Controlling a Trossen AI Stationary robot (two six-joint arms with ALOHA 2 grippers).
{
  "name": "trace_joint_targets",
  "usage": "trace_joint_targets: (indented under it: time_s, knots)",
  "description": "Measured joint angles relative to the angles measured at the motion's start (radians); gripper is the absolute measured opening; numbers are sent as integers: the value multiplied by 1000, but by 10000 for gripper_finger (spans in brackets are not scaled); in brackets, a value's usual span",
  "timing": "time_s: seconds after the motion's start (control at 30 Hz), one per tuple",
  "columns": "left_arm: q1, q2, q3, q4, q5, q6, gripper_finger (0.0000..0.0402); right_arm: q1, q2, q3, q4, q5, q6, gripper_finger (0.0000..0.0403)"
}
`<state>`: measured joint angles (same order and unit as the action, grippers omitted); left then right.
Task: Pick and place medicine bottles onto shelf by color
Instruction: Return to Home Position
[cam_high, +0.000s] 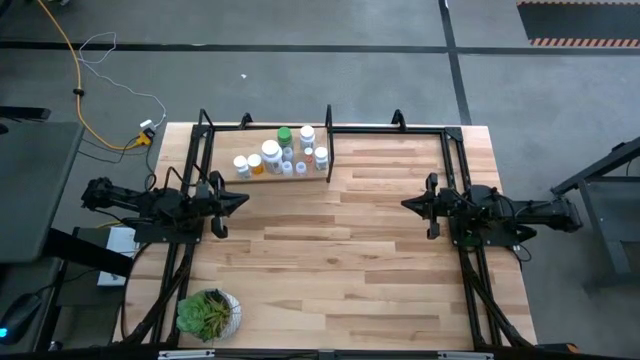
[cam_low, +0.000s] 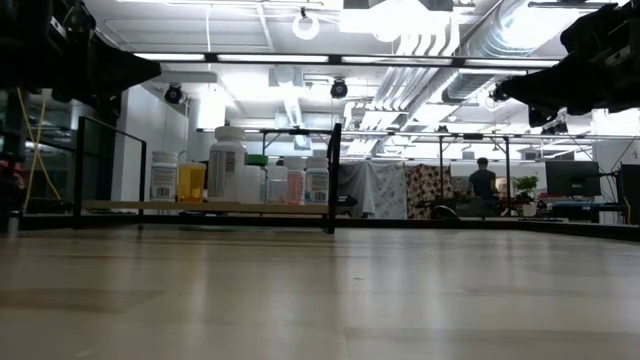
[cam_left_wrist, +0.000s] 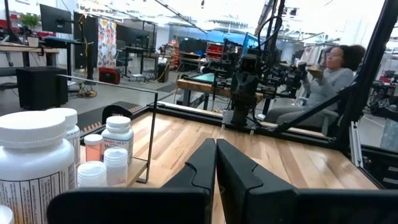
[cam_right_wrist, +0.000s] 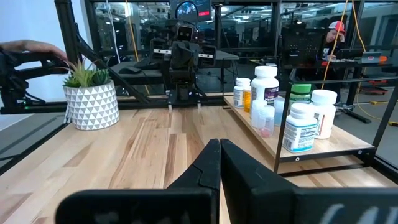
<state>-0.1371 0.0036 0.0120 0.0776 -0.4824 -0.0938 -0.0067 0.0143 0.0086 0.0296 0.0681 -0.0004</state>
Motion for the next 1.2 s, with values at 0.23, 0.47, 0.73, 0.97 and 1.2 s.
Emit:
trace_joint_targets:
  time_s: [0.23, 0.47, 0.73, 0.97, 1.2]
  knots:
    - [1, 0, 0, -6, 0, 27, 3, 0, 0, 0, 0, 0, 0, 0]
    - [20, 0, 0, -56, 369, 106, 3, 0, 0, 0, 0, 0, 0, 0]
    - [66, 0, 0, -67, 494, 85, 3, 0, 0, 0, 0, 0, 0, 0]
    - [113, 0, 0, -66, 494, -4, 3, 0, 0, 0, -1, 0, 0, 0]
    - [110, 0, 0, -66, 494, -34, 3, 0, 0, 0, -1, 0, 0, 0]
